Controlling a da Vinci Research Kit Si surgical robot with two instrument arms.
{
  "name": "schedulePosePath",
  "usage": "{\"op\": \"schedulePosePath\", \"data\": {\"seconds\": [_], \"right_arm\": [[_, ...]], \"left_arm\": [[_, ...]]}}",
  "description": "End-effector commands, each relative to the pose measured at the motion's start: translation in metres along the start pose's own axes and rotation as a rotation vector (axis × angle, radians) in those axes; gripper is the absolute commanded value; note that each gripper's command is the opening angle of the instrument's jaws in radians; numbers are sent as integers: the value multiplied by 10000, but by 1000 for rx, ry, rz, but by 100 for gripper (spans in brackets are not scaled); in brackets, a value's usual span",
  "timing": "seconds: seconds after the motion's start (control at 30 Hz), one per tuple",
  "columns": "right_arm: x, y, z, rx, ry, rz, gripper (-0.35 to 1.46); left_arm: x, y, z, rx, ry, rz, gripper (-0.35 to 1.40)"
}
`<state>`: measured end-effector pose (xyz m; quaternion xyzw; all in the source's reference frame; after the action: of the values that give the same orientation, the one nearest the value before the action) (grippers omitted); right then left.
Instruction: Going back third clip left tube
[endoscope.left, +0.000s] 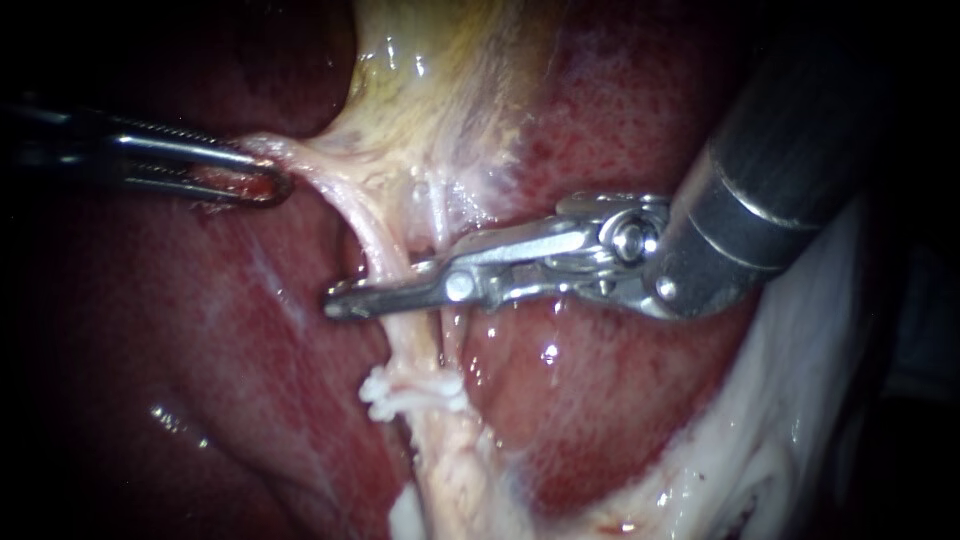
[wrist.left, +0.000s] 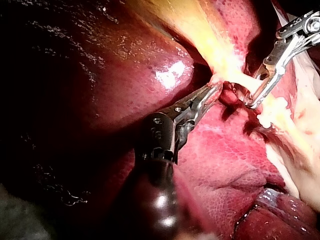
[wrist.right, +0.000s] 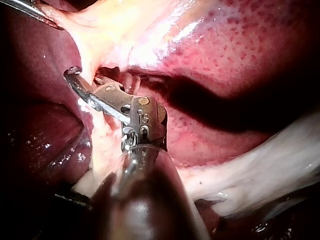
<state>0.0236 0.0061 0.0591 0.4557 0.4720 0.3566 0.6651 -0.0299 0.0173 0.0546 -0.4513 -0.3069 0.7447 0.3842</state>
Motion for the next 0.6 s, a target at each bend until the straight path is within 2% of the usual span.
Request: {"op": "schedulePosePath", "data": {"seconds": [0.03, 0.13, 0.23, 0.4, 0.6], "right_arm": [[0, 1, 1, 1, 0, -22, -16], [-1, 3, 9, -2, -2, -89, 23], [-7, 8, 22, -14, 3, -113, 42], [-21, 20, 38, -88, 43, -166, 50], [-26, 43, 29, -126, 59, -220, 50]], "left_arm": [[0, 0, 0, 0, 0, 0, -35], [0, 0, 0, 0, 0, 1, -35], [-1, 0, 0, 0, 0, 1, -35], [-1, 0, 0, 0, 0, 1, -35], [-2, 0, 0, 0, -1, 2, -35]]}}
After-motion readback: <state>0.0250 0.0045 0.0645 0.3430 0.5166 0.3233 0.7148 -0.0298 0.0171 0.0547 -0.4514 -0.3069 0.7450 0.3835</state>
